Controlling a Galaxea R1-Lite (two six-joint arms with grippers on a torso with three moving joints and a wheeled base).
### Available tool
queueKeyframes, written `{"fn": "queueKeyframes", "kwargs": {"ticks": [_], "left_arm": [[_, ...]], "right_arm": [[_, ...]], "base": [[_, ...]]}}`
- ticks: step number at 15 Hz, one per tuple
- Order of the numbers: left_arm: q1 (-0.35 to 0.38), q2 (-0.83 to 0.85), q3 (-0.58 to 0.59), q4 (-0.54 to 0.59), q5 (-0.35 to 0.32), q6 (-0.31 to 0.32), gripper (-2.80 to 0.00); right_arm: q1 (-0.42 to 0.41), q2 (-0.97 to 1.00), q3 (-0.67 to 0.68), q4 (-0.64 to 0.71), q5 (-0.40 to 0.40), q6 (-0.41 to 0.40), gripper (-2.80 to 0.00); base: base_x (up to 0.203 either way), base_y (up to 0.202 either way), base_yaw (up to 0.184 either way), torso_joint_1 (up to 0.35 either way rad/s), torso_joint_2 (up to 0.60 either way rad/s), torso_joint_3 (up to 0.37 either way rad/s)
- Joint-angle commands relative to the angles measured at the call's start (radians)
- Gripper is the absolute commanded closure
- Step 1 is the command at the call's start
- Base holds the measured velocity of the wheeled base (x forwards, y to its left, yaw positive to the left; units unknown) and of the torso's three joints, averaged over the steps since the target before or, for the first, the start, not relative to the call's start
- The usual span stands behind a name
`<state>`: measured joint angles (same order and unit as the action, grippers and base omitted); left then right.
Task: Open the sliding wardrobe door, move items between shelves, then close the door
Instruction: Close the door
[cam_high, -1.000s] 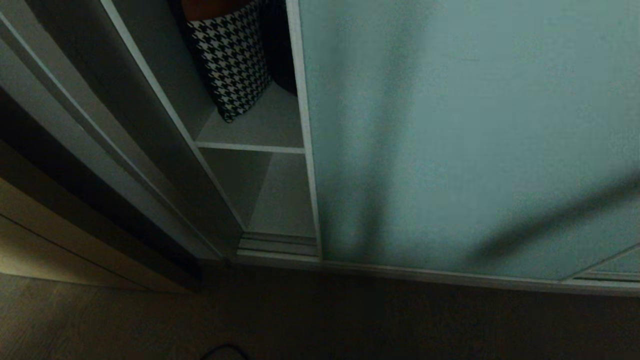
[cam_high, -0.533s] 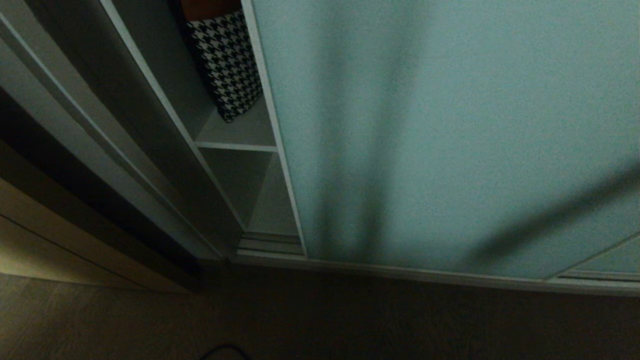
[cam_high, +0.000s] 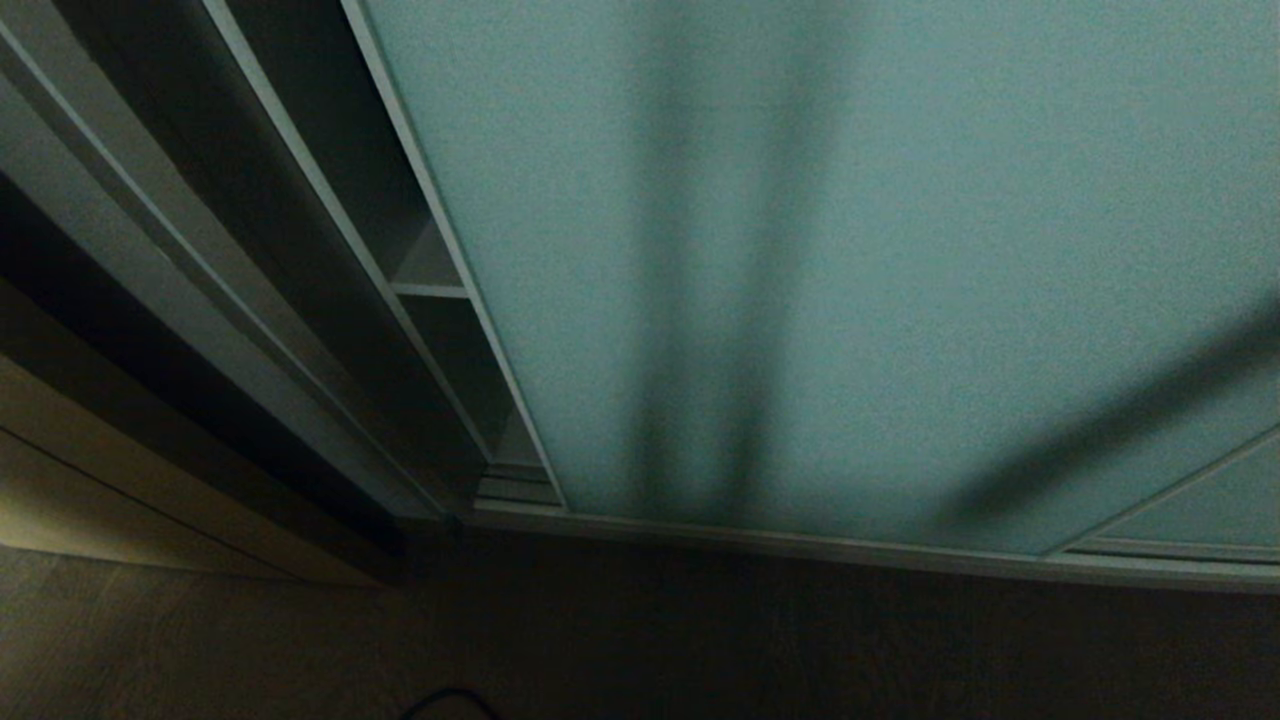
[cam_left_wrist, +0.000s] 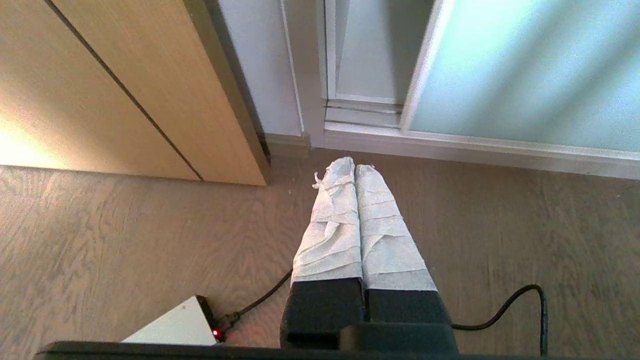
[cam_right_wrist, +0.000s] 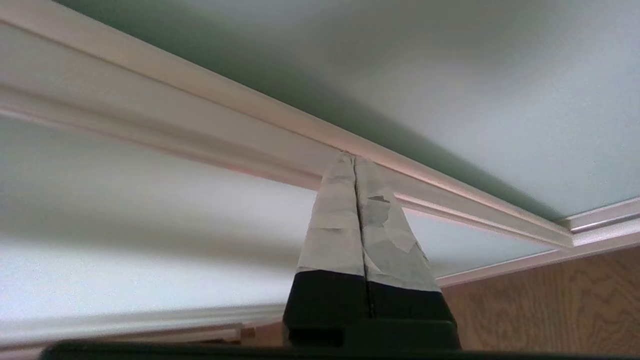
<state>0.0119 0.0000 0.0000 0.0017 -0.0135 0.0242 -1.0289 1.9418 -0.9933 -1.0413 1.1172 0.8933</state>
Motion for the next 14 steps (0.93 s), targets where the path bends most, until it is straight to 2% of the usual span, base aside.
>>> {"fn": "queueKeyframes", "kwargs": {"ticks": [1,4,8,11,14], "left_arm": [[0.0,0.0,0.0,0.0,0.0,0.0,0.0],[0.0,0.002,0.0,0.0,0.0,0.0,0.0],[0.0,0.002,0.0,0.0,0.0,0.0,0.0],[0.0,0.002,0.0,-0.001,0.0,0.0,0.0],[0.0,0.0,0.0,0.0,0.0,0.0,0.0]], "right_arm": [[0.0,-0.047,0.035,-0.021,0.008,0.005,0.0],[-0.009,-0.099,0.066,-0.046,0.006,0.006,0.0],[-0.087,-0.157,0.035,-0.049,0.002,0.01,0.0],[-0.126,-0.21,0.013,-0.054,-0.003,0.07,0.0],[-0.168,-0.264,-0.004,-0.067,-0.023,0.078,0.0]], "base": [[0.0,0.0,0.0,0.0,0.0,0.0],[0.0,0.0,0.0,0.0,0.0,0.0],[0.0,0.0,0.0,0.0,0.0,0.0],[0.0,0.0,0.0,0.0,0.0,0.0],[0.0,0.0,0.0,0.0,0.0,0.0]]}}
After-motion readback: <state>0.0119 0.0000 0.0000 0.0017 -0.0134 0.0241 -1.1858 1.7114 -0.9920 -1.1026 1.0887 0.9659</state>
